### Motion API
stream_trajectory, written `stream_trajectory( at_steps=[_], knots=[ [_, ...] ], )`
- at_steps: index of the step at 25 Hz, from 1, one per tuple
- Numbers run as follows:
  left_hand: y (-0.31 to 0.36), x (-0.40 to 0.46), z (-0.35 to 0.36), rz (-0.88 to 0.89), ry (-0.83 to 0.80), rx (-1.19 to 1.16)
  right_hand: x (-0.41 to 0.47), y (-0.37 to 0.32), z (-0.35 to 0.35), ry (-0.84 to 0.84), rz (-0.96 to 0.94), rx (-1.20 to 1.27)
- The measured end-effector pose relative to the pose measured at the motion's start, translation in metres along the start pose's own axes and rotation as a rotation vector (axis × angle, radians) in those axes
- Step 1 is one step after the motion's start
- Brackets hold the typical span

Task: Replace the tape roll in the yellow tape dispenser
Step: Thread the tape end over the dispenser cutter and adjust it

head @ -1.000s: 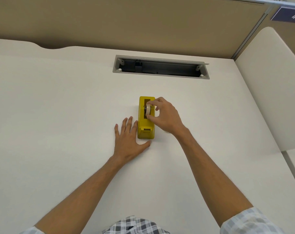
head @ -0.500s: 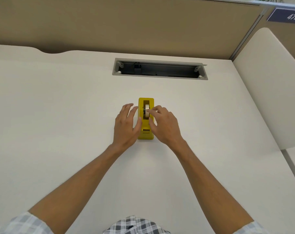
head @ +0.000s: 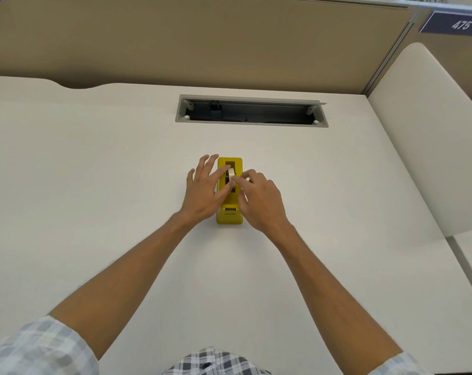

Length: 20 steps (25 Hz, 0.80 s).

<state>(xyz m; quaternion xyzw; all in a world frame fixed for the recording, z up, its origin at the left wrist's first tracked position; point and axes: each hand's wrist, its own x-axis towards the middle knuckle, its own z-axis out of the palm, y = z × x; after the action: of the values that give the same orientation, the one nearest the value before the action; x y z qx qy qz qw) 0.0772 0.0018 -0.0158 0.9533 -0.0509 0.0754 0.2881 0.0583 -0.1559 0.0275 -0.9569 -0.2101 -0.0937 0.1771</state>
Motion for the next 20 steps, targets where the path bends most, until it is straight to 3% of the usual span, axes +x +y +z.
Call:
stream_trajectory(
  at_steps=[15, 20],
  knots=[
    [0.01, 0.001, -0.011, 0.089, 0.059, -0.182, 0.016, 0.005, 0.002, -0.043, 0.05, 0.022],
    [0.007, 0.003, -0.014, 0.102, 0.017, -0.103, 0.016, 0.004, 0.001, -0.033, 0.016, 0.014]
  ],
)
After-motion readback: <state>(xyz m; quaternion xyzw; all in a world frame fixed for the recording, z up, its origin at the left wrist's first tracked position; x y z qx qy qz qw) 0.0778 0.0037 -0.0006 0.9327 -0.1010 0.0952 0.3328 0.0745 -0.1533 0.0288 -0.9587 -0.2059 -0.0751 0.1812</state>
